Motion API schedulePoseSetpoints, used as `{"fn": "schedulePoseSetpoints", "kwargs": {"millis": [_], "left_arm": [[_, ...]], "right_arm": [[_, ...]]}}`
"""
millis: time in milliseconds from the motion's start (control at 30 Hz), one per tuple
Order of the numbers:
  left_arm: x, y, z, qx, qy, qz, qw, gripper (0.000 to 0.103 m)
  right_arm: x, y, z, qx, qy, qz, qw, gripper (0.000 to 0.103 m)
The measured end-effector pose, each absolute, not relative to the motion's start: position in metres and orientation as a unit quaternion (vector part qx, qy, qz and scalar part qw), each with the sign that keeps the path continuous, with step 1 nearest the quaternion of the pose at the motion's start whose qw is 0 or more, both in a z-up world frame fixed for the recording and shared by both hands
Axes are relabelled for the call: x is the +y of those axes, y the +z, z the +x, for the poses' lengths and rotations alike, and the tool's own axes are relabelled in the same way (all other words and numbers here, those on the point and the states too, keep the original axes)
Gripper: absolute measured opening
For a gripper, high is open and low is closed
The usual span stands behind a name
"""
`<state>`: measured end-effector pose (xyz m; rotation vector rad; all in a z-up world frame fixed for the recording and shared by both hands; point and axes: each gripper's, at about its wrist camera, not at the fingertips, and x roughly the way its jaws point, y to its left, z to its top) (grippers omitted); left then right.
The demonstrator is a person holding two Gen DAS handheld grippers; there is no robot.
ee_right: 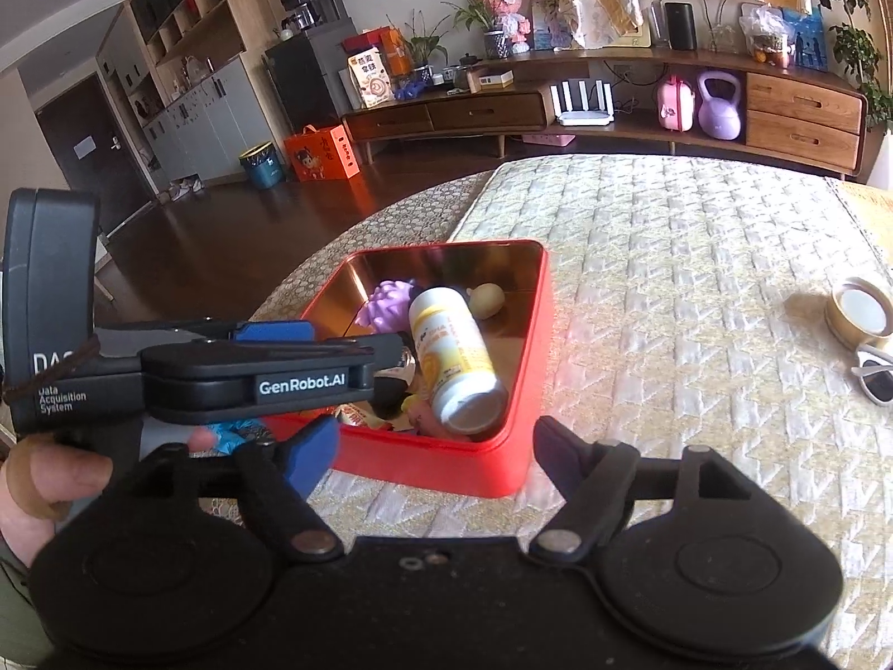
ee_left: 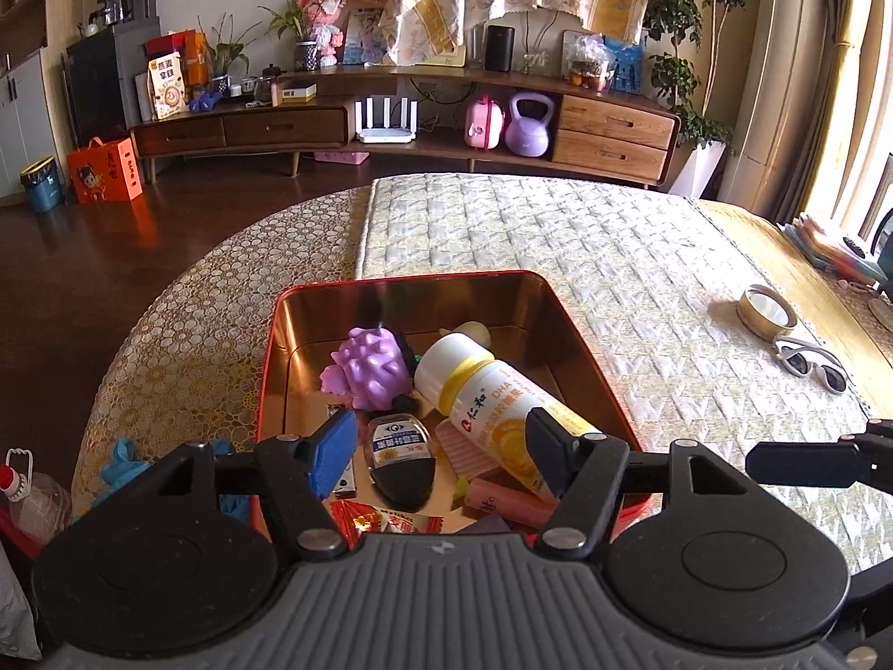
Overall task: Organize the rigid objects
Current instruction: 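Lift both open tools out of the red tin back over the bed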
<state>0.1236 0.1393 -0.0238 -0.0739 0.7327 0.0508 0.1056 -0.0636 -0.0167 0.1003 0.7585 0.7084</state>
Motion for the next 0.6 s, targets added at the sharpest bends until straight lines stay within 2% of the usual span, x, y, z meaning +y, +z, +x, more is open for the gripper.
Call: {"fn": "schedulePoseSetpoints", "kwargs": {"millis": [100,200,333,600], "left_arm": [[0.129,-0.020,0.120,0.355,0.014,-0.036,0.934,0.067],[0.118,-0.016,0.119,0.349,0.004,-0.035,0.936,0.074],[0.099,-0.011,0.118,0.348,-0.014,-0.030,0.937,0.074],[0.056,-0.005,0.125,0.346,-0.042,-0.022,0.937,0.082]], "right_arm": [[-0.079,-0.014,0.103,0.357,0.330,0.055,0.872,0.089],[-0.093,-0.013,0.099,0.351,0.319,0.059,0.878,0.095],[-0.110,-0.013,0.095,0.342,0.309,0.058,0.886,0.102],[-0.144,-0.013,0.094,0.320,0.295,0.053,0.899,0.103]]}}
